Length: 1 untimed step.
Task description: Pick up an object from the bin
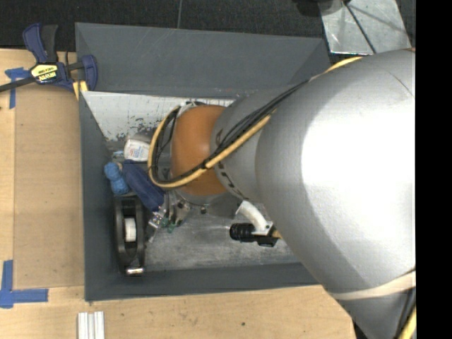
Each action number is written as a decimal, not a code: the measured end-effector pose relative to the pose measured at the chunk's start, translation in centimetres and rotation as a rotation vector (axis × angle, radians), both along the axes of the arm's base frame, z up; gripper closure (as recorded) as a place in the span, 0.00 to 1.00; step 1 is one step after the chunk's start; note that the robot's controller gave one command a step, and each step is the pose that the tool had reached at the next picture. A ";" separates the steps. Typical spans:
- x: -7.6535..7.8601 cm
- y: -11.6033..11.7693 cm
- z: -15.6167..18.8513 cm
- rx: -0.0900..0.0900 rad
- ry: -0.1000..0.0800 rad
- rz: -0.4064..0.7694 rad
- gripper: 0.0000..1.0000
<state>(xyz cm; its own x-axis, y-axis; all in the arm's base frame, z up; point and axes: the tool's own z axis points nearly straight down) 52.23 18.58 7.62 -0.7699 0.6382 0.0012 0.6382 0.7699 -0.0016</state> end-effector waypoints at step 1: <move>0.5 -0.2 0.4 0.000 -0.016 -0.004 1.00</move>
Offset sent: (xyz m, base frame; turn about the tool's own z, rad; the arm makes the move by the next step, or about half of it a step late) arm 0.0000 0.0000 0.0000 0.0000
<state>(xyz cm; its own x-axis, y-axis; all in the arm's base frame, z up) 52.76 18.39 8.01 -0.7671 0.6415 -0.0110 0.6414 0.7672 0.0082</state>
